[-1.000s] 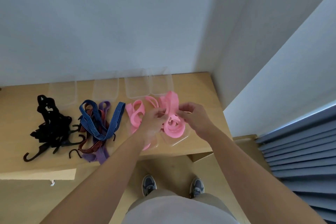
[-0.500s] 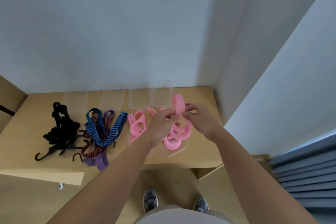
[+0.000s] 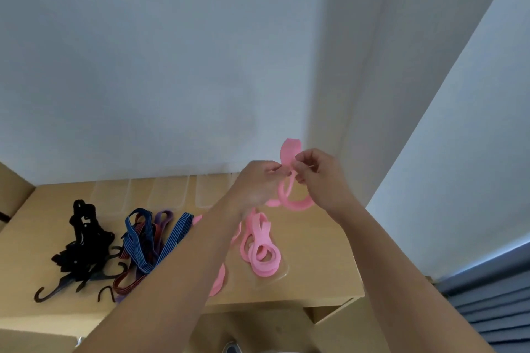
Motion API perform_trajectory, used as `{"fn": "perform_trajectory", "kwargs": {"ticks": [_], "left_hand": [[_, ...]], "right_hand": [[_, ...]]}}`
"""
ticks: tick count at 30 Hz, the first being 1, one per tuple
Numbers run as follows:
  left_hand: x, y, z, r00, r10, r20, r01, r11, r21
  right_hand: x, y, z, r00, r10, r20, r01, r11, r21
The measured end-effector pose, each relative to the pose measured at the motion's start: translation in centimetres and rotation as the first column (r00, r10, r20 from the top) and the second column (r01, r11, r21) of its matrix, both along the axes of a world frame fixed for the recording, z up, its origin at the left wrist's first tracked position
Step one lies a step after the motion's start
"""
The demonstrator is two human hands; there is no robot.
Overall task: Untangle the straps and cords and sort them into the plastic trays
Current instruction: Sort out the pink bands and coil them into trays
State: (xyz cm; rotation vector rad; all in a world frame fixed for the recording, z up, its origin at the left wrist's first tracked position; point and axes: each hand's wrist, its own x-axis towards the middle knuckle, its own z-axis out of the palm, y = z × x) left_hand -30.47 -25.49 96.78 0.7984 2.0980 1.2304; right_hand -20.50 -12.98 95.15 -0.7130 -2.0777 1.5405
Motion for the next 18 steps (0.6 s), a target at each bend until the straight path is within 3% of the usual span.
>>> {"fn": "perform_trajectory", "kwargs": {"ticks": [3,6,11,15,18], "left_hand": [[-1.6,0.6,1.7,0.987,-0.058,-0.151,0.052,0.998,-0.039],[-2.5,1.3,2.4,0.956,-0.093,-0.277,0.107,0.994,0.034],[-2.4,2.0,3.5,0.966,-0.040,-0.256,0.132,0.927,0.350],[-2.6,2.4,4.8,0.963,-0.012,-0.269,0.133,0.891,0.434],[-3.3,3.0,5.6,0.966,0.019,-0.257,0.100,0.891,0.443]], "right_hand": [[-0.5,0.3,1.0,0.997,-0.015,-0.077,0.010,0.997,-0.074],[-0.6,0.4,2.5,0.985,-0.040,-0.167,0.021,0.993,-0.116],[-0.2,1.5,5.1,0.970,-0.003,-0.243,-0.014,0.997,-0.070],[-0.3,2.8,6.5,0.968,0.008,-0.252,0.002,0.999,0.042],[-0.7,3.0,7.2,0.946,0.068,-0.318,-0.076,0.997,-0.014]]}}
